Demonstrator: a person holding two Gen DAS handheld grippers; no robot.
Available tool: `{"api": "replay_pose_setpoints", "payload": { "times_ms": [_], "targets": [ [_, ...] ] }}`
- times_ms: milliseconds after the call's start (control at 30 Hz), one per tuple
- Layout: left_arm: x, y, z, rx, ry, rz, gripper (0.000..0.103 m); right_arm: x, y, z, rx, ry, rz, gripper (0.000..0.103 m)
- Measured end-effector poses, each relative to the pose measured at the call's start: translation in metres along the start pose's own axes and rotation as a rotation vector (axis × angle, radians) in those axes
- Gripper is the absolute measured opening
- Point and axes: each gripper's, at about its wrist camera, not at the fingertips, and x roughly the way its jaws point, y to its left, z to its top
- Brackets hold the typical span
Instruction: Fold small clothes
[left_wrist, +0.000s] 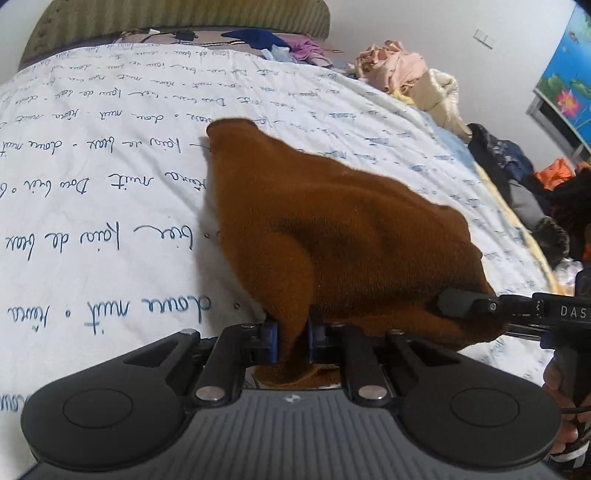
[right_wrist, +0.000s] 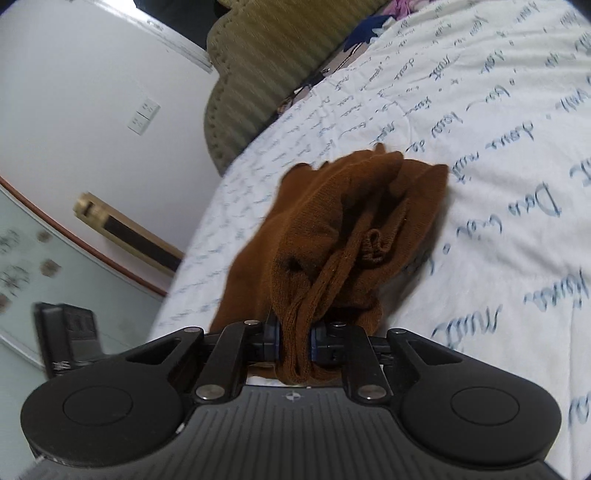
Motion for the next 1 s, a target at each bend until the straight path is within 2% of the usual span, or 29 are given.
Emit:
{"api": "replay_pose_setpoints", "payload": {
  "times_ms": [100,167,200,267,300,367,433,500,600,767,833,1000],
  "targets": [
    [-0.008,-0.008,-0.010,0.027,0.023,-0.028,0.014,-0.012,-0.008,-0.004,0.056,0.026,0.005,0.019],
    [-0.005,-0.011,-0.019,0.043,0.053,-0.018,0.014,-0.011,-0.030,-0.004,0.135,0.071,-0.040,0.020],
    [-0.001,-0.010,-0.023,0.035,0.072,-0.012,0.014,-0.008,-0.044,-0.005,0.166,0.089,-0.078,0.025],
    [-0.002,-0.010,-0.029,0.032,0.072,0.014,0.014,-0.008,-0.053,-0.007,0.169,0.115,-0.111,0.028],
    [-0.006,-0.010,-0.029,0.032,0.065,0.025,0.014,-0.014,-0.044,-0.006,0.139,0.093,-0.122,0.035],
    [-0.015,-0.012,-0.027,0.054,0.055,0.062,0.014,-0.035,-0.009,-0.001,-0.029,-0.013,-0.183,0.043],
    [-0.022,-0.016,-0.021,0.081,0.039,0.093,0.015,-0.051,0.029,0.005,-0.212,-0.125,-0.253,0.043],
    [-0.028,-0.021,-0.014,0.103,0.003,0.149,0.015,-0.050,0.056,0.015,-0.339,-0.168,-0.271,0.043],
    [-0.033,-0.031,-0.003,0.140,-0.068,0.248,0.015,-0.020,0.070,0.029,-0.378,-0.132,-0.232,0.043],
    [-0.027,-0.035,0.022,0.133,-0.136,0.292,0.015,0.037,0.060,0.024,-0.499,-0.067,-0.362,0.043],
    [-0.013,-0.036,0.030,0.129,-0.141,0.300,0.015,0.051,0.047,0.013,-0.489,-0.051,-0.406,0.043],
    [0.035,-0.032,0.032,0.113,-0.103,0.343,0.014,0.057,0.027,-0.001,-0.486,-0.056,-0.423,0.043]
  ]
}}
